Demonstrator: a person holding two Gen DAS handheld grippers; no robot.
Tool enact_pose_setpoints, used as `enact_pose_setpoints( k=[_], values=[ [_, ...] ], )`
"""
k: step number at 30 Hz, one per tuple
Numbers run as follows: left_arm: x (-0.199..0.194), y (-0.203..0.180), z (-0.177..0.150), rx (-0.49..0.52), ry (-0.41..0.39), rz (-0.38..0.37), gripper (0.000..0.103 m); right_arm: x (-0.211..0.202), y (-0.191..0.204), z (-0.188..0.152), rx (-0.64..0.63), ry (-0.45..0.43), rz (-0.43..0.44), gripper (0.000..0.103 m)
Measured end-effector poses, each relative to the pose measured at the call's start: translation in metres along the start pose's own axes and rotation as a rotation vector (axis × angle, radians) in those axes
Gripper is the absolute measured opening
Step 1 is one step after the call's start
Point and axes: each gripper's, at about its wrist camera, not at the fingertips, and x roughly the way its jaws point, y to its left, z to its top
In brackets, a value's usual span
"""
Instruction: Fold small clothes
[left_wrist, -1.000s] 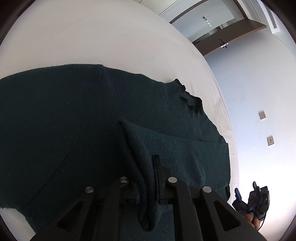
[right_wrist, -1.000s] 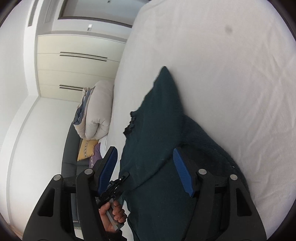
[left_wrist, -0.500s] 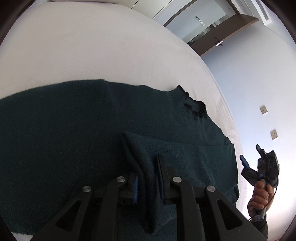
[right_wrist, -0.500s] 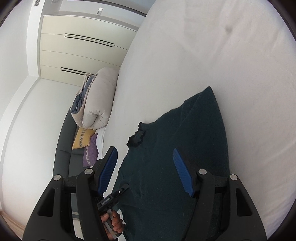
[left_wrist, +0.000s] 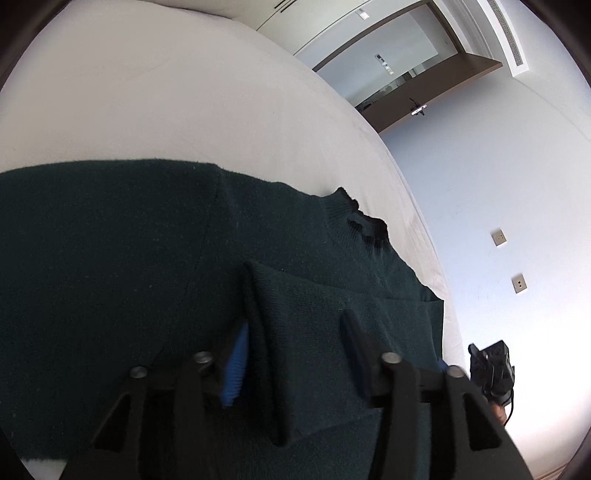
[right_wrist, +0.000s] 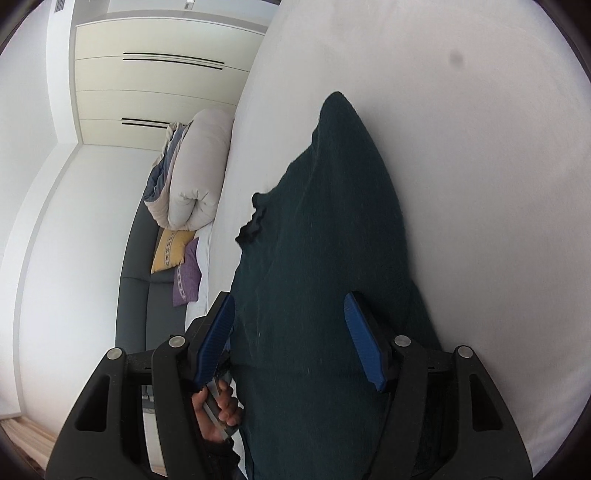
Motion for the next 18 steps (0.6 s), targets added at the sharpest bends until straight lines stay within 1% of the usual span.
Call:
enact_pose_setpoints(
  k=[1, 2, 3, 5, 7, 9, 11, 13, 16, 18],
  values=[
    [-0.013, -0.003, -0.003, 0.011, -0.023, 0.023, 0.078, -0.010, 0.001, -0.010, -0.002, -0.013, -0.015, 0.061],
    [-0.028, -0.006, -0.006, 0.022, -0.050, 0.044, 0.086, -0.021, 0.002, -0.020, 0.005, -0.022, -0.007, 0.061],
    [-0.044, -0.006, -0.011, 0.026, -0.078, 0.055, 0.090, -0.031, 0.003, -0.030, 0.011, -0.032, 0.012, 0.061],
    [-0.078, 0.001, -0.022, 0.010, -0.128, 0.049, 0.093, -0.054, 0.012, -0.054, -0.002, -0.055, 0.051, 0.062],
    [-0.119, 0.021, -0.036, -0.045, -0.192, 0.055, 0.093, -0.069, 0.022, -0.079, -0.031, -0.064, 0.067, 0.062],
    [-0.158, 0.051, -0.053, -0.142, -0.269, 0.058, 0.093, -0.080, 0.032, -0.105, -0.047, -0.064, 0.089, 0.062],
    [-0.195, 0.093, -0.073, -0.300, -0.352, 0.029, 0.093, -0.083, 0.041, -0.129, -0.057, -0.046, 0.094, 0.062],
    [-0.228, 0.139, -0.093, -0.481, -0.429, 0.004, 0.094, -0.081, 0.051, -0.151, -0.070, -0.031, 0.096, 0.062],
    [-0.258, 0.190, -0.116, -0.682, -0.500, -0.028, 0.094, -0.071, 0.064, -0.179, -0.063, -0.005, 0.102, 0.062],
    [-0.271, 0.216, -0.125, -0.787, -0.545, -0.093, 0.093, -0.060, 0.077, -0.196, -0.071, 0.016, 0.107, 0.062]
  ],
)
